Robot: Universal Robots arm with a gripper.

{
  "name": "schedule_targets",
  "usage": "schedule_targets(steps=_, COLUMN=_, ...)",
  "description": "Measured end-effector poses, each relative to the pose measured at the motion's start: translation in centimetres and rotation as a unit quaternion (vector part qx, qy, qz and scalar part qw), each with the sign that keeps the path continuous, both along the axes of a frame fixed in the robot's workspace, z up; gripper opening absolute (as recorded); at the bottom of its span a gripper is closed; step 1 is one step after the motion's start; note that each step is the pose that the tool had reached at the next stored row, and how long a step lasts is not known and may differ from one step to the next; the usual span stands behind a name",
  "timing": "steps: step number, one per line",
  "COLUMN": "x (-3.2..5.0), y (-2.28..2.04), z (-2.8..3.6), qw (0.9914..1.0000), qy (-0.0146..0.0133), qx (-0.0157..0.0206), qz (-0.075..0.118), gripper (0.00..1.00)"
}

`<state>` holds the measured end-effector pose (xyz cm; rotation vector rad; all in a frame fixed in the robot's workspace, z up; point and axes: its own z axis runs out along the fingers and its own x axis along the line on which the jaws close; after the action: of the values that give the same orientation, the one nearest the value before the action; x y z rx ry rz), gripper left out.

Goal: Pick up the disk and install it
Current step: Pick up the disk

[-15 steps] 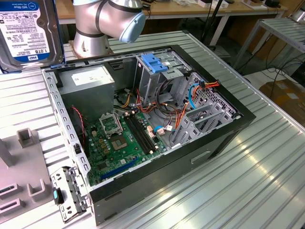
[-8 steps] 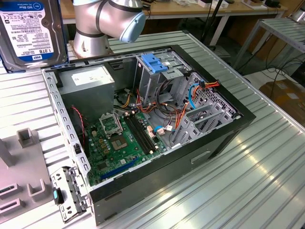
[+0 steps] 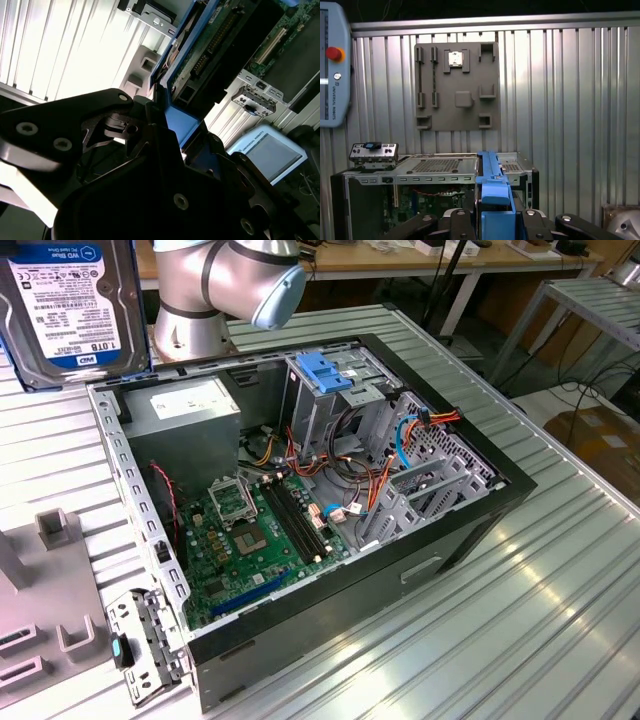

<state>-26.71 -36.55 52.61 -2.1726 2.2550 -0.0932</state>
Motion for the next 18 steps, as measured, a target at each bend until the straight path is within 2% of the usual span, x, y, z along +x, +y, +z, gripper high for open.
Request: schedule_targets(steps=18, x=1.64, y=-0.10, z=0.00, qw=1.00000, qy=0.0001, qx=0.0000, qz=-0.001, gripper=0.37)
